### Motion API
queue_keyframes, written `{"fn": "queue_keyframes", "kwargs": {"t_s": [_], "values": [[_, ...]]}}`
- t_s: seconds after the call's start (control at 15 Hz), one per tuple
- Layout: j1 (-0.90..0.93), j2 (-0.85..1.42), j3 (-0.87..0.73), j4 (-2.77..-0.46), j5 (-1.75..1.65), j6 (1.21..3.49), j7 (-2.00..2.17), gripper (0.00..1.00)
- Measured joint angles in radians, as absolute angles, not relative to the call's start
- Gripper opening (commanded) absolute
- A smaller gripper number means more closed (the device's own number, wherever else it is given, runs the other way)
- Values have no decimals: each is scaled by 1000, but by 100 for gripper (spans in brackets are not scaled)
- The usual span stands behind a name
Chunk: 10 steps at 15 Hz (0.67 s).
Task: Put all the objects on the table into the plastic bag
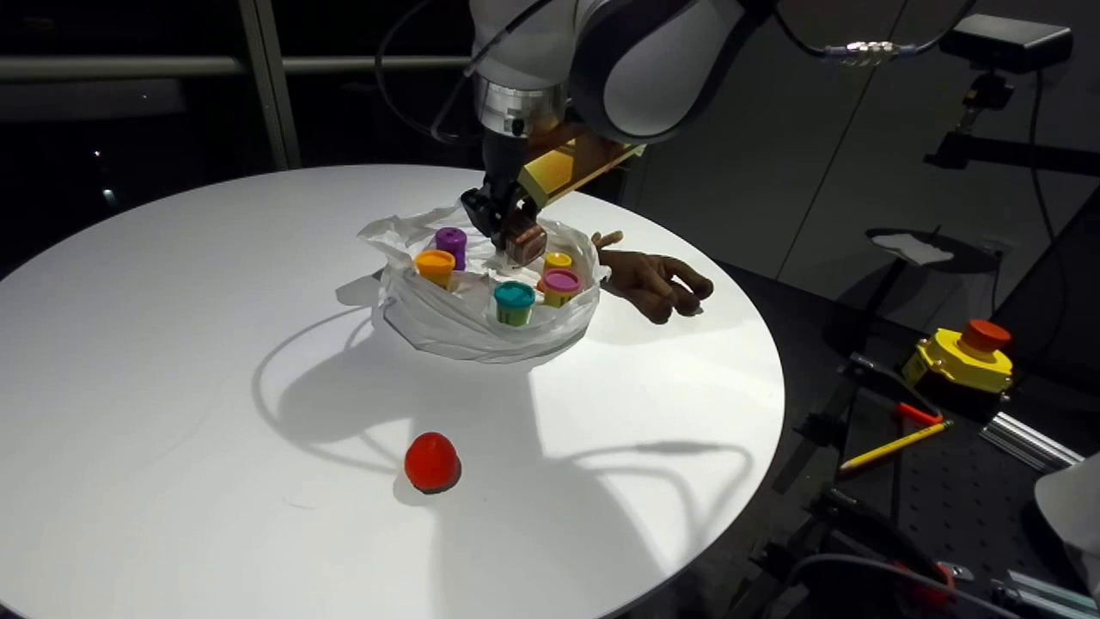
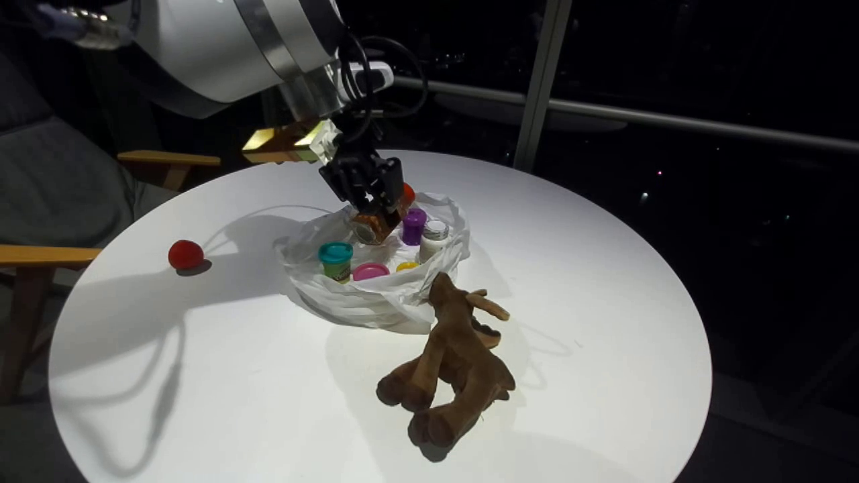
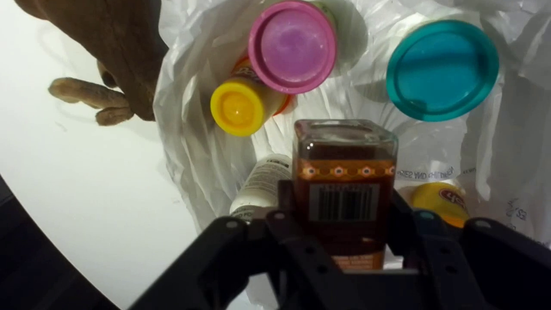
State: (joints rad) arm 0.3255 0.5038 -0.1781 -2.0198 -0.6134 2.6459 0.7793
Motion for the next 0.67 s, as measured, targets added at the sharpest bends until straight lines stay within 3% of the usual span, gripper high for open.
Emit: {"fn": "queue_keyframes", "kwargs": {"t_s": [0.47, 0.67], "values": [[337, 540, -251, -2076, -664, 2996, 856, 23], [406, 597, -363, -2090, -738, 3189, 935, 23]]}}
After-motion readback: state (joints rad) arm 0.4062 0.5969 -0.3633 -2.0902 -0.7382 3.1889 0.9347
